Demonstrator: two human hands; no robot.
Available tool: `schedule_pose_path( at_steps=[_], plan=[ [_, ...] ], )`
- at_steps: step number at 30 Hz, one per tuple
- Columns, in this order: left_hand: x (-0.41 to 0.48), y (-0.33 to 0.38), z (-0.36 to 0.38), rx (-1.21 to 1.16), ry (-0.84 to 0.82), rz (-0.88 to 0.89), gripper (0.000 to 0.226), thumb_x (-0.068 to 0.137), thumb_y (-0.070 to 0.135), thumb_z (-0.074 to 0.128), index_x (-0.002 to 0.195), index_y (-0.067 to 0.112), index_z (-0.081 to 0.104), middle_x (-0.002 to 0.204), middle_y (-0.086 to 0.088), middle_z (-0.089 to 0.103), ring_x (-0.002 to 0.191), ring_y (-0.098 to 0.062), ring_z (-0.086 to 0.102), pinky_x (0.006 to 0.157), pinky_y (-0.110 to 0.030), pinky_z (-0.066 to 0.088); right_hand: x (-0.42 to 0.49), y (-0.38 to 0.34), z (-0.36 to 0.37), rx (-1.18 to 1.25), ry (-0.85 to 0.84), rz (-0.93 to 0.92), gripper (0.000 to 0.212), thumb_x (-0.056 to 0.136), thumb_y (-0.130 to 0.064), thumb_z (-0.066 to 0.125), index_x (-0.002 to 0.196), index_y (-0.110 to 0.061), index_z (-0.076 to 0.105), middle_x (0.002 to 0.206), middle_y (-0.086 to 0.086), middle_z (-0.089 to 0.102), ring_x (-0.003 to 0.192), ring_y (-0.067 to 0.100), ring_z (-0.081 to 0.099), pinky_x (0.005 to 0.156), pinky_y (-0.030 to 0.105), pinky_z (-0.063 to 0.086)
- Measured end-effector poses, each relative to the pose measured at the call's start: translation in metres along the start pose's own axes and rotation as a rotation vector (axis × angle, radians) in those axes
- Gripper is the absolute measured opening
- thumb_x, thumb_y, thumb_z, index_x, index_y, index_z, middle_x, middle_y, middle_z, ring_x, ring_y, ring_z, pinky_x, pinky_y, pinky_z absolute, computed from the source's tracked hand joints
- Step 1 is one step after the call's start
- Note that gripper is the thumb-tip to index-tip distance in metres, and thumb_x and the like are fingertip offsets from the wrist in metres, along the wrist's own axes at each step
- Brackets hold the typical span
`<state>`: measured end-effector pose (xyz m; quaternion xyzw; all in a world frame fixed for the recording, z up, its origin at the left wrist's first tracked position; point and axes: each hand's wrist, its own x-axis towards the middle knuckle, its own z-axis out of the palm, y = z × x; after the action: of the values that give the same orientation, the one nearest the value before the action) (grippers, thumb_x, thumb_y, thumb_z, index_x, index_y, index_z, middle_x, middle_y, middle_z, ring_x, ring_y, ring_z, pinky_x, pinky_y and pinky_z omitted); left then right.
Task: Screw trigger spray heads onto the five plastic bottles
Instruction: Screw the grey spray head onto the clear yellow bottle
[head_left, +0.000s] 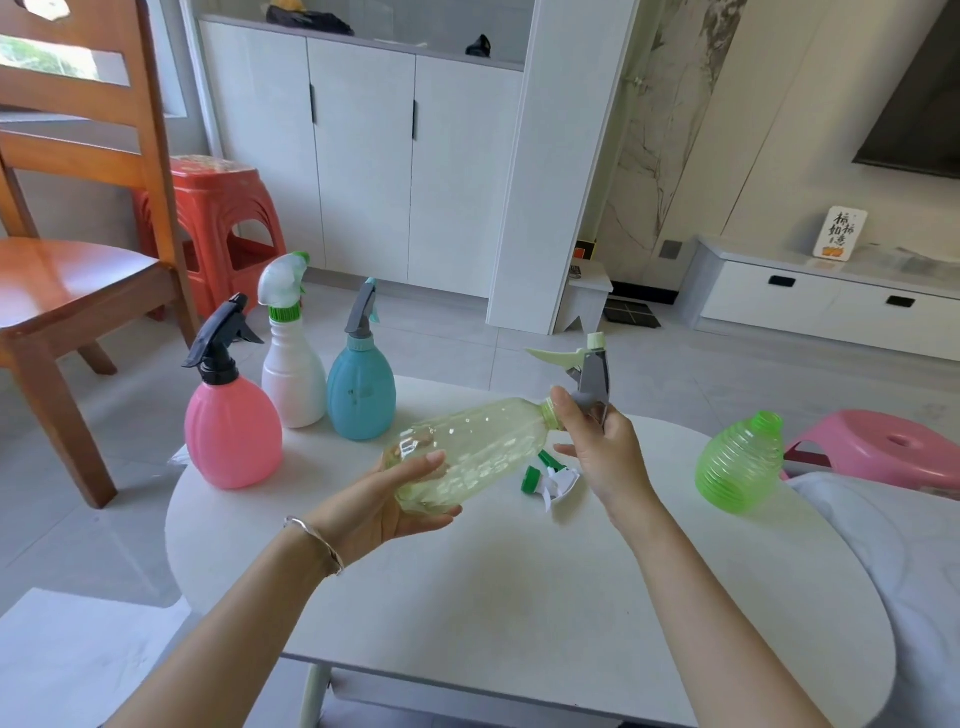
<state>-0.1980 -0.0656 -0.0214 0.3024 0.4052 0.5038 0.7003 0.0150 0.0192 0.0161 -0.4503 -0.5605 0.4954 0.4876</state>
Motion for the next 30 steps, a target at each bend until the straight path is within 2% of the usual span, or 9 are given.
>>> schedule_pose_path(
  at_steps=[3, 6, 10, 13, 18, 22, 24, 27, 30],
  plan=[
    [0.001, 0.001, 0.001, -0.049, -0.004, -0.034, 0.076, 0.055, 0.032, 0.084, 0.124, 0.021, 0.054, 0.124, -0.011, 0.055, 0.093, -0.040, 0.068, 0.069, -0.031, 0.059, 0.004, -0.002, -0.005, 0.254, -0.203, 0.061, 0.010, 0.090, -0.023, 0.059, 0.098, -0.019, 0.065, 0.125, -0.001, 0.065, 0.117, 0.017, 0.060, 0.089, 0.035, 0.053],
    [0.000, 0.000, 0.001, -0.106, -0.027, -0.048, 0.078, 0.048, 0.033, 0.092, 0.119, 0.020, 0.061, 0.108, -0.010, 0.067, 0.095, -0.041, 0.067, 0.069, -0.032, 0.060, 0.005, -0.005, -0.011, 0.414, -0.338, 0.076, 0.024, 0.082, -0.022, 0.063, 0.106, -0.019, 0.067, 0.121, 0.000, 0.068, 0.116, 0.017, 0.062, 0.098, 0.035, 0.048],
    [0.001, -0.003, 0.001, -0.111, -0.036, -0.056, 0.069, 0.058, 0.033, 0.082, 0.121, 0.020, 0.059, 0.100, -0.009, 0.070, 0.093, -0.040, 0.068, 0.069, -0.032, 0.060, 0.002, -0.004, -0.004, 0.284, -0.155, -0.001, 0.014, 0.072, -0.028, 0.072, 0.077, -0.017, 0.066, 0.097, -0.001, 0.075, 0.103, 0.015, 0.068, 0.098, 0.036, 0.050],
    [0.001, -0.004, 0.002, -0.079, -0.025, -0.058, 0.070, 0.058, 0.037, 0.081, 0.123, 0.021, 0.058, 0.092, -0.006, 0.076, 0.090, -0.038, 0.069, 0.068, -0.031, 0.060, 0.003, 0.000, -0.001, 0.182, -0.034, 0.000, 0.019, 0.078, -0.024, 0.072, 0.085, -0.009, 0.062, 0.099, 0.008, 0.072, 0.106, 0.023, 0.067, 0.097, 0.039, 0.051],
    [-0.001, 0.001, 0.004, -0.116, 0.042, -0.093, 0.075, 0.059, 0.047, 0.078, 0.125, 0.019, 0.055, 0.116, -0.014, 0.061, 0.084, -0.036, 0.071, 0.061, -0.031, 0.060, 0.002, -0.006, -0.002, 0.278, -0.265, 0.023, 0.028, 0.073, -0.029, 0.070, 0.100, -0.021, 0.070, 0.117, -0.001, 0.071, 0.114, 0.013, 0.062, 0.100, 0.032, 0.047],
    [-0.001, 0.001, 0.007, -0.019, 0.061, -0.047, 0.061, 0.065, 0.050, 0.070, 0.119, 0.025, 0.057, 0.115, -0.007, 0.060, 0.089, -0.034, 0.072, 0.061, -0.029, 0.059, 0.000, -0.003, 0.002, 0.280, -0.093, 0.052, 0.026, 0.063, -0.027, 0.076, 0.087, -0.018, 0.070, 0.096, 0.004, 0.070, 0.097, 0.017, 0.063, 0.105, 0.039, 0.044],
    [-0.002, 0.001, 0.010, 0.041, 0.064, -0.026, 0.064, 0.059, 0.053, 0.074, 0.116, 0.028, 0.057, 0.113, -0.004, 0.061, 0.091, -0.035, 0.071, 0.062, -0.029, 0.059, -0.001, -0.003, 0.005, 0.249, -0.025, 0.073, 0.030, 0.058, -0.032, 0.078, 0.082, -0.017, 0.067, 0.090, 0.005, 0.064, 0.093, 0.018, 0.060, 0.104, 0.043, 0.045],
    [0.000, 0.001, 0.010, 0.033, 0.072, -0.041, 0.079, 0.051, 0.056, 0.075, 0.122, 0.028, 0.053, 0.116, -0.005, 0.060, 0.091, -0.036, 0.071, 0.060, -0.029, 0.059, 0.000, -0.004, 0.005, 0.319, -0.140, 0.081, 0.037, 0.063, -0.037, 0.074, 0.094, -0.018, 0.068, 0.099, -0.004, 0.072, 0.103, 0.012, 0.065, 0.099, 0.037, 0.048],
    [0.001, 0.000, 0.009, 0.023, 0.076, -0.060, 0.080, 0.054, 0.059, 0.073, 0.125, 0.026, 0.052, 0.120, -0.007, 0.056, 0.091, -0.037, 0.071, 0.060, -0.030, 0.059, -0.001, -0.006, 0.007, 0.400, -0.235, 0.066, 0.031, 0.075, -0.033, 0.067, 0.103, -0.021, 0.067, 0.111, -0.008, 0.071, 0.114, 0.009, 0.061, 0.096, 0.030, 0.047]
  ],
)
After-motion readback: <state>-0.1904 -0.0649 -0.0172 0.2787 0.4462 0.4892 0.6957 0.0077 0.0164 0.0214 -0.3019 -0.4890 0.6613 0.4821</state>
